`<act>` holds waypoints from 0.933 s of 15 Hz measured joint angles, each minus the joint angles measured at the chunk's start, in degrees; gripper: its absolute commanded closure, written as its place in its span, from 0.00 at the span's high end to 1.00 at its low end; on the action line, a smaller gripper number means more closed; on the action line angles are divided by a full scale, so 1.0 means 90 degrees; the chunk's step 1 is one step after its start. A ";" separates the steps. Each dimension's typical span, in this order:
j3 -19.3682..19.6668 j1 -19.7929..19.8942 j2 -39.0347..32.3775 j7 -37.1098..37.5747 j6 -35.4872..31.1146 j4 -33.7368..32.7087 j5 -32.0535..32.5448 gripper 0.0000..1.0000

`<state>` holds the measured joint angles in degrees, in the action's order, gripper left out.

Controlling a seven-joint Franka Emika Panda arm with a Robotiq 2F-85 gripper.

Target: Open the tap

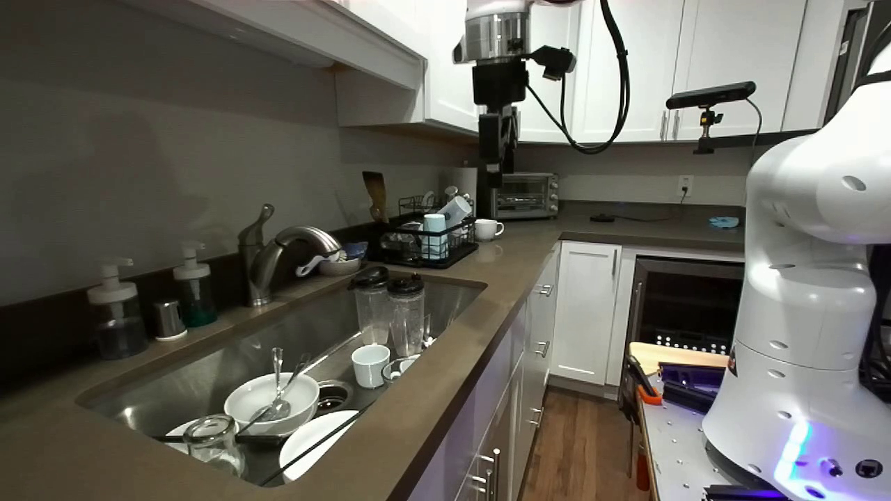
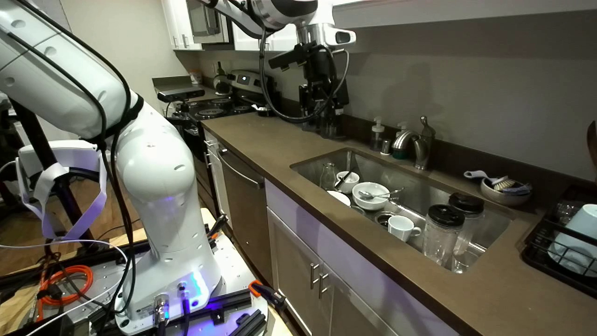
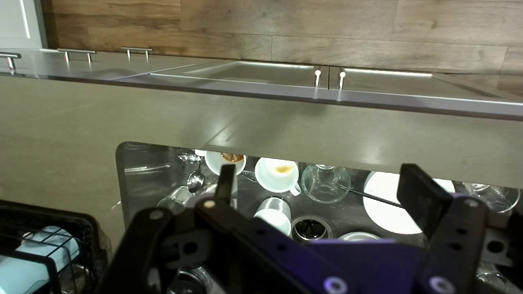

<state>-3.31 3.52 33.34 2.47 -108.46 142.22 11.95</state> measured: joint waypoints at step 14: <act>0.0118 -0.0099 -0.0001 0.0000 -0.0038 -0.0009 -0.0026 0.71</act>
<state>-2.25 2.63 33.33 2.47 -108.80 142.14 11.72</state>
